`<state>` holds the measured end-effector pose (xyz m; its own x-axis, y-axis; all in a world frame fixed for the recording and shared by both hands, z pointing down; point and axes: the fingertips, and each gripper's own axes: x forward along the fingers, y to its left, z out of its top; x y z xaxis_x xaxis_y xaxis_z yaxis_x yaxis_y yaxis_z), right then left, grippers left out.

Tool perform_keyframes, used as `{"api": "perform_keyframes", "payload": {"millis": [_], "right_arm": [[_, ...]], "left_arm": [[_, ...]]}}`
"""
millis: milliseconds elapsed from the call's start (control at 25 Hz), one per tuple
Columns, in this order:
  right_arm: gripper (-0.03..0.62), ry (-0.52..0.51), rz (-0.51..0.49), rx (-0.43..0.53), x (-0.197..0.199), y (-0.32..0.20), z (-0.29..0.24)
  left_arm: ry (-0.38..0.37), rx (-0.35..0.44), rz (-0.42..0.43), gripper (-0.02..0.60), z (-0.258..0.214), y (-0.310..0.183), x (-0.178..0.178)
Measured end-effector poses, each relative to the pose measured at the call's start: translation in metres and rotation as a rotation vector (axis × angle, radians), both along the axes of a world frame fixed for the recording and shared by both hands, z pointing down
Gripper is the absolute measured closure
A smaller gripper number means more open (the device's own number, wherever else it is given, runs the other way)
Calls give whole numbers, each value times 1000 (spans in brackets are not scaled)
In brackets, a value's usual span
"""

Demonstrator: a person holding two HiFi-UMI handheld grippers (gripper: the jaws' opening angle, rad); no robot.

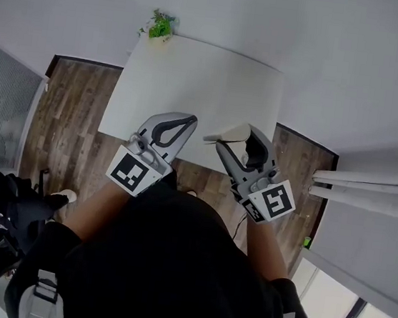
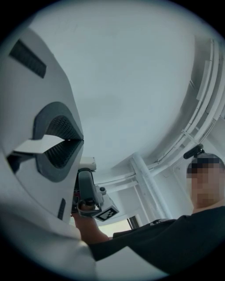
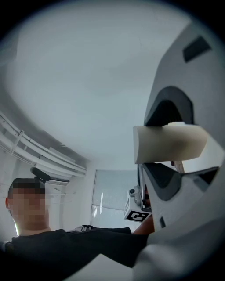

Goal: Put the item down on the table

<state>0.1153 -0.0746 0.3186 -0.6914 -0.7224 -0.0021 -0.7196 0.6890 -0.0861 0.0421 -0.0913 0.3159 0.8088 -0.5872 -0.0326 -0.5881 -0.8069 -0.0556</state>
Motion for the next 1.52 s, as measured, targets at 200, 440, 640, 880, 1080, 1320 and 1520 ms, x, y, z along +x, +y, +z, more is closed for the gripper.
{"api": "perform_keyframes", "payload": {"millis": [200,440,640,880,1080,1320,1520], "right_arm": [[330,4,33,13,4,-4,-1],[330,16,60,-11,-7,-57,4],[330,50,83,-54,-11,-98,20],[330,80,93,-126,-11,-131,49],[330,98,111,-208,-8,-148,76],[330,120,118,-288,-7,-163,109],[330,134,116,-357,-5,-169,136]], "left_arm": [[8,20,25,588,-5,-5,2],[10,2,46,588,1,-59,-10],[11,-15,72,588,10,-98,-15],[1,-19,93,588,22,-128,-14],[-5,-23,107,588,36,-144,-12],[-16,-38,95,588,54,-160,-16],[-19,-64,100,588,65,-164,-15]]}}
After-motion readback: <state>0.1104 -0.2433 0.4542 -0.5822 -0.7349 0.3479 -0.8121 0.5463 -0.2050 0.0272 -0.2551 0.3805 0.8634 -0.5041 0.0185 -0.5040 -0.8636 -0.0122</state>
